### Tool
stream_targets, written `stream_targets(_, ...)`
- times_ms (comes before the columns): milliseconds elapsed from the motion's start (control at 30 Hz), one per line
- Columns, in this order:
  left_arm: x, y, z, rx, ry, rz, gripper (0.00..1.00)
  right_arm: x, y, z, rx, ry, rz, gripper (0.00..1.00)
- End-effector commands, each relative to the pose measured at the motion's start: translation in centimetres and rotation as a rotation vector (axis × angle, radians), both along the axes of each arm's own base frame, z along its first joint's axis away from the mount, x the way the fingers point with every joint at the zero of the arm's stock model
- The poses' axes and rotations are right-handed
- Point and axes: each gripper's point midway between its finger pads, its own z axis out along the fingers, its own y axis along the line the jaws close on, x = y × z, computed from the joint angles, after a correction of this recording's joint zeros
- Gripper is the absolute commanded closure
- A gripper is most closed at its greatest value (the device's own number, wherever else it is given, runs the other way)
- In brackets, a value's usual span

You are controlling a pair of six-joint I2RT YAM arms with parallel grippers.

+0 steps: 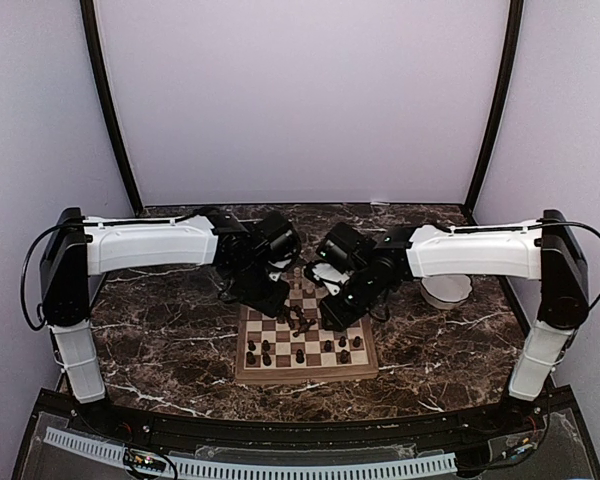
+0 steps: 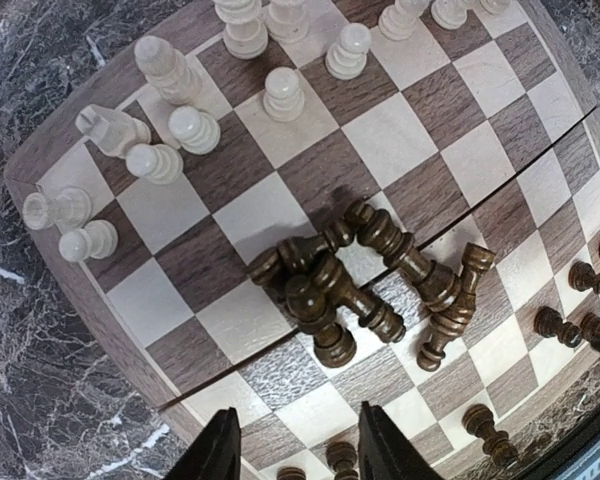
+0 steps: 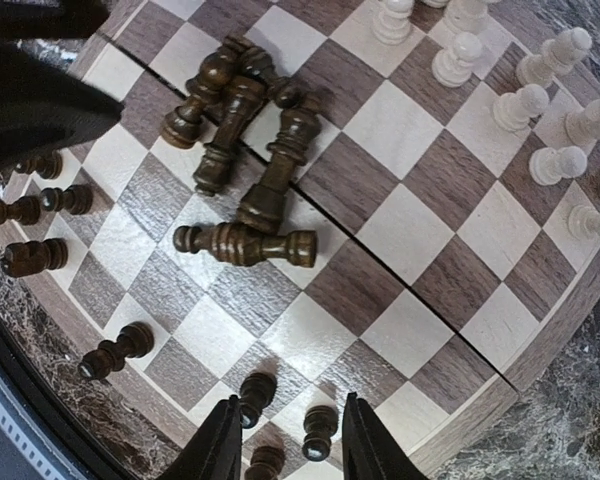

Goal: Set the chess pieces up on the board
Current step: Pick up the bishop from the chessboard.

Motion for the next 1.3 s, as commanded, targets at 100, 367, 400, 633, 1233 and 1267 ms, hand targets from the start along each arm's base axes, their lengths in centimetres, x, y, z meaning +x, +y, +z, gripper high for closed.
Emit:
stream_targets(100, -0.3, -0.6, -0.5, -0.025, 0.050, -0.004, 0.58, 1.3, -1.9, 0.6, 0.005, -0.013, -0.095, 0.64)
stream_targets(367, -0.1, -1.1, -2.2, -0.040, 0.077, -0.005, 0.65, 1.4, -2.9, 0.4, -0.016, -0.020, -0.126, 0.64)
stream_targets(400, -0.1, -1.1, -2.4, -0.038, 0.079, -0.006, 0.65, 1.3, -2.9, 0.3, -0.016, -0.018, -0.127, 0.64)
stream_targets(633, -0.5, -1.5, -3.8, -0.040, 0.117, -0.017, 0.68, 1.3, -3.2, 0.1, -0.025, -0.013, -0.145, 0.64)
stream_targets(1233, -0.2, -1.5, -5.3, -0.014, 0.126, -0.010, 0.72, 1.4, -3.6, 0.2, -0.029, -0.023, -0.157, 0.64)
stream_targets(1267, -0.1, -1.5, -5.3, -0.014, 0.123, -0.009, 0.73, 1.4, -3.6, 0.2, -0.029, -0.023, -0.156, 0.64)
